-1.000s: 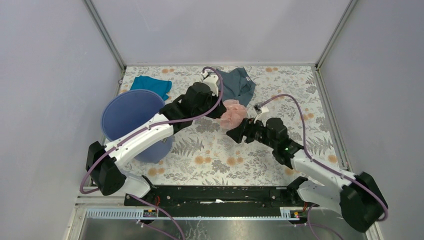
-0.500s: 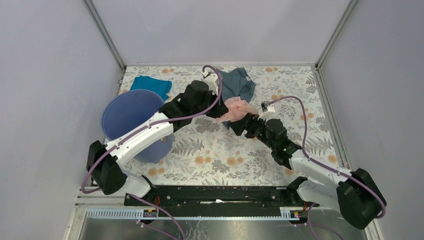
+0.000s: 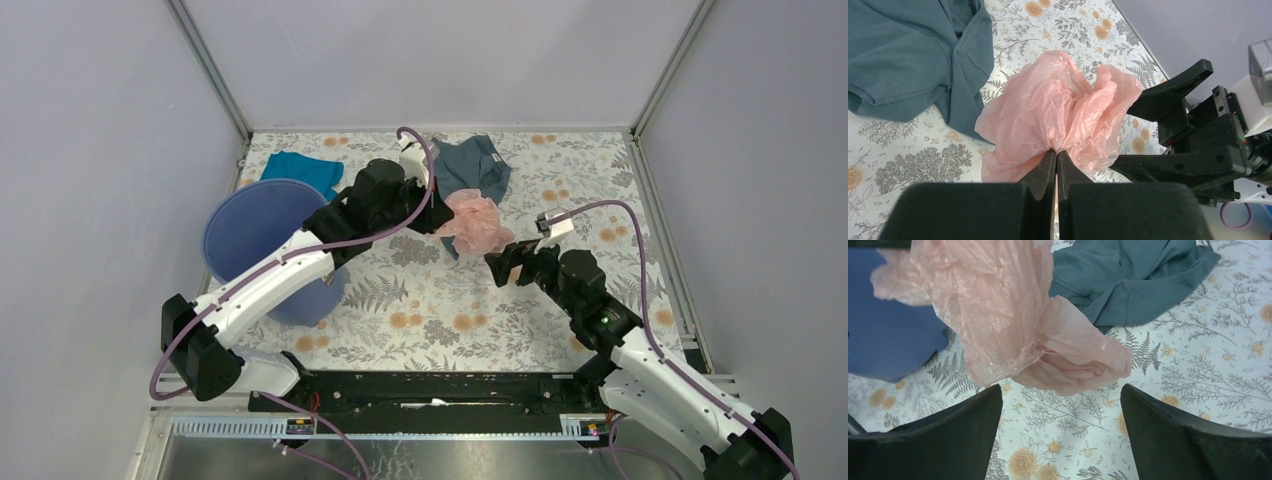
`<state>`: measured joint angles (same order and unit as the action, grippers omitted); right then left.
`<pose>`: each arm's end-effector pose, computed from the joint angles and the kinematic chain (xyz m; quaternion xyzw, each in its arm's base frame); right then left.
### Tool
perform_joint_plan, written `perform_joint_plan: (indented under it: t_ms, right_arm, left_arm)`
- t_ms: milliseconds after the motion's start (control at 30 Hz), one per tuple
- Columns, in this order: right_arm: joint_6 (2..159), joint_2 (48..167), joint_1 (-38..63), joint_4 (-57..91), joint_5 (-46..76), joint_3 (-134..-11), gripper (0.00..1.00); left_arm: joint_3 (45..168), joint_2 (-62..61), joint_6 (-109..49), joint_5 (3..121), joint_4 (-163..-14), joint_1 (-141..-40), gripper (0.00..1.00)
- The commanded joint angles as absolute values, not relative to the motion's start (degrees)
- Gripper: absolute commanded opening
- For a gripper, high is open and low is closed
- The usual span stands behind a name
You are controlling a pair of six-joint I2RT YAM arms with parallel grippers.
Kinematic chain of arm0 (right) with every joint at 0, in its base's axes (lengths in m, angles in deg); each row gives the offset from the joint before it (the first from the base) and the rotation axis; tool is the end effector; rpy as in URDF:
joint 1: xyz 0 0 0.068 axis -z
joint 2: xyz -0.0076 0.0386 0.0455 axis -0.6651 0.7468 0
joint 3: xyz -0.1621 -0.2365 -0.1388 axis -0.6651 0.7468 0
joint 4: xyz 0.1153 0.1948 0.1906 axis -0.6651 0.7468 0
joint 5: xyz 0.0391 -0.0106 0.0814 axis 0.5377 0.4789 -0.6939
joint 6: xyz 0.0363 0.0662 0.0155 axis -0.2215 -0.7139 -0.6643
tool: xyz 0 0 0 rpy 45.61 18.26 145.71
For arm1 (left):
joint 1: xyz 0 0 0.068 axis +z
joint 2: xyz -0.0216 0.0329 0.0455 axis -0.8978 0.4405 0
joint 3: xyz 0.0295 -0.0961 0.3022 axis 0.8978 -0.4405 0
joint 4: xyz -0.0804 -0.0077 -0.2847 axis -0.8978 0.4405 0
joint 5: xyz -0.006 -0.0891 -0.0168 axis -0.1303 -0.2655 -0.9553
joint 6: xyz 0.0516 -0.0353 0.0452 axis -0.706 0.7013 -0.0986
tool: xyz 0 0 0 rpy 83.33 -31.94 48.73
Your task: Put the trash bags into the trash bin
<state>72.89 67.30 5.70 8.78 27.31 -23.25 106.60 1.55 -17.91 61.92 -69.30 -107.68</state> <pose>0.1734 0.1193 0.2874 -0.1153 0.7386 0.2539 0.6138 0.2594 -0.2624 0.3966 0.1859 0.8108 -0.3584 0.4238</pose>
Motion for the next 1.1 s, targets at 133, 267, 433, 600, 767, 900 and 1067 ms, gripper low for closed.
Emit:
perform_joint_plan:
  t_ms: [133, 267, 433, 600, 767, 900, 1067]
  right_arm:
    - [82.7, 69.8, 5.4, -1.1, 21.5, -22.2, 0.97]
    - [84.4, 74.1, 5.4, -8.6, 20.1, -21.2, 0.98]
    - [84.3, 76.2, 5.4, -8.7, 21.1, -23.1, 0.98]
    - [80.5, 75.9, 5.4, -9.8, 18.1, -21.6, 0.86]
    - [76.5, 76.4, 5.4, -15.1, 18.1, -18.6, 0.47]
    - [74.8, 76.3, 5.3, -12.3, 21.4, -19.7, 0.13]
    - [69.9, 74.7, 5.4, -4.6, 21.6, -20.9, 0.00]
  left_arm:
    - [106.9, -0.7, -19.9, 58.6, -73.0, -107.4, 0.00]
    - [106.7, -1.1, -20.7, 56.1, -73.8, -107.5, 0.00]
    - [107.1, -0.7, -20.8, 54.5, -73.7, -107.4, 0.00]
    - [107.5, -0.3, -20.5, 53.8, -73.3, -107.5, 0.00]
    - [107.7, 0.2, -20.1, 52.7, -73.3, -107.4, 0.00]
    - [107.9, 0.7, -20.1, 52.8, -73.0, -107.4, 0.00]
    - [109.1, 0.7, -21.0, 55.0, -71.1, -107.4, 0.11]
